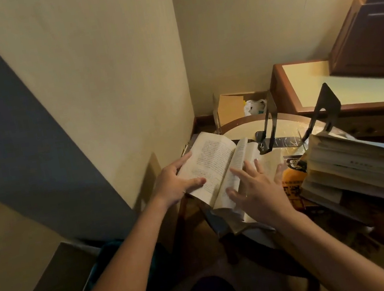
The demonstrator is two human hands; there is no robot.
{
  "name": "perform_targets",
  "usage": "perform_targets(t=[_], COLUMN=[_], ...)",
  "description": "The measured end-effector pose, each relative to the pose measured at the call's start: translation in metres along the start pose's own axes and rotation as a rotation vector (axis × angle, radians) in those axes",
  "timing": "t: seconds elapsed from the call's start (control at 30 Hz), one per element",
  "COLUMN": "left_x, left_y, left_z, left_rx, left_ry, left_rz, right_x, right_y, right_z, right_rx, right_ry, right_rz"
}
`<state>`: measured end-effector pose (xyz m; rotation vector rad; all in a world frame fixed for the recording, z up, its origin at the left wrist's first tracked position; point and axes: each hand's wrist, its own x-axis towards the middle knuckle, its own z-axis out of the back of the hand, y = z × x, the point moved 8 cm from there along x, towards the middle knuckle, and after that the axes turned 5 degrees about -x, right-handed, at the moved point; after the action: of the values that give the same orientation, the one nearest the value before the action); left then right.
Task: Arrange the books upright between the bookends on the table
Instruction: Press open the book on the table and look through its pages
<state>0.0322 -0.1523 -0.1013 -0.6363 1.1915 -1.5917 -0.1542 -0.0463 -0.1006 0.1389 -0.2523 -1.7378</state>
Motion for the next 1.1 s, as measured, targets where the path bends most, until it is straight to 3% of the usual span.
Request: perform_targets(t=[0.13, 0.33, 0.47, 0.53, 0.77, 1.1], left_x=[-0.016, -0.056, -0.086, -0.095, -0.086, -0.073], left_y=[-0.002, 0.028, 0.040, 0.041, 0.048, 0.029], left_z=[-0.016, -0.040, -0.083, -0.094, -0.058, -0.046], left_rx=[-0.318, -0.676, -1.064, -1.127, -0.668, -0.481], left_ry=[0.083, -0.123, 0.027, 0.050, -0.142, -0.113], left_rz=[0.093, 0.249, 0.347, 0.350, 0.186, 0.074], right_x=[-0.028, -0.044, -0.039, -0.035, -0.032, -0.035], right_y=[0.012, -0.003, -0.020, -0.030, -0.033, -0.010], right_z=[-0.014, -0.017, -0.008, -0.002, 0.009, 0.008], right_rx=[0.026, 0.030, 0.080, 0.079, 0.136, 0.074], right_ry=[0.071, 0.100, 0.190, 0.225, 0.240, 0.194], right_rz=[0.068, 0.126, 0.181, 0.200, 0.164, 0.135])
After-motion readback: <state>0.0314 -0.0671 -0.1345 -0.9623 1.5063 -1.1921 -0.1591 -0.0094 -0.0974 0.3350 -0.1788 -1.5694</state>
